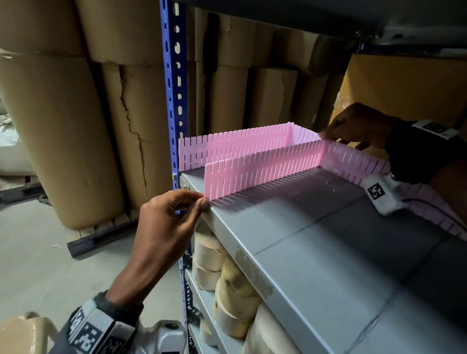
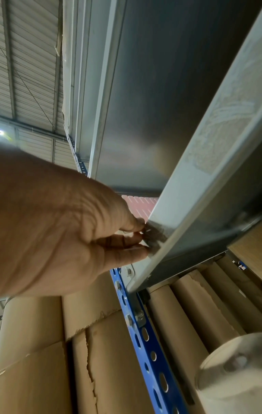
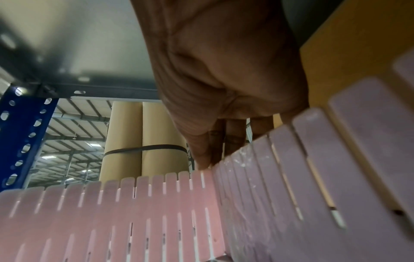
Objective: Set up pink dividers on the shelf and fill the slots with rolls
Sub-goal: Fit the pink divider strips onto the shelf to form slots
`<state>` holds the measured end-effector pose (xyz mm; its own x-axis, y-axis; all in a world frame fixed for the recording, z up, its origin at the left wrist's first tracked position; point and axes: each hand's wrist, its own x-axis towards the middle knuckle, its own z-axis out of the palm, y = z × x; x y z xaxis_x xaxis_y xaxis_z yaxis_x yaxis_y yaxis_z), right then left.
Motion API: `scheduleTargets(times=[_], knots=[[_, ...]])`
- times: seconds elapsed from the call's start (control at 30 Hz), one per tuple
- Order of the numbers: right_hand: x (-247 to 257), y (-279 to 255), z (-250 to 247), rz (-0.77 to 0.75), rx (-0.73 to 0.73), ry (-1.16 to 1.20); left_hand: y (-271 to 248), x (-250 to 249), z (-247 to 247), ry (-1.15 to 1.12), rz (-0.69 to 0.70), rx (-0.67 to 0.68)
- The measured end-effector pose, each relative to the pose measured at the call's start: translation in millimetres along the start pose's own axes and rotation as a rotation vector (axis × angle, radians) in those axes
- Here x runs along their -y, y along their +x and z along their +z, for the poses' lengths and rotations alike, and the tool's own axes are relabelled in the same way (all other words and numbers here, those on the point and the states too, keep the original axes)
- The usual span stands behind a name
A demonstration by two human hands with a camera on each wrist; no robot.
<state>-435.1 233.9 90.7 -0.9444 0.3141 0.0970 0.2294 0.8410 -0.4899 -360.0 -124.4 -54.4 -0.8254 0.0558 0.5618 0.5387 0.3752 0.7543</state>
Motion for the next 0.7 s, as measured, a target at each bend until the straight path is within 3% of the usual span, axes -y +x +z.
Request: scheduleTargets(times=[0.23,0.5,0.7], knots=[[-7.9,8.8,-5.7,0.027,0.07,0.04,0.2,5.4,1.4,-0.108,-0.045,0.025],[-2.8,4.9,-9.5,0.2,0.209,0.064,9.2,19.3,0.2,-0.483,-0.28,0.082],[10.8,-9.9,-7.3,0.225,0.208,0.025,9.2,23.1,-1.0,-0.492,-0.23,0.119]])
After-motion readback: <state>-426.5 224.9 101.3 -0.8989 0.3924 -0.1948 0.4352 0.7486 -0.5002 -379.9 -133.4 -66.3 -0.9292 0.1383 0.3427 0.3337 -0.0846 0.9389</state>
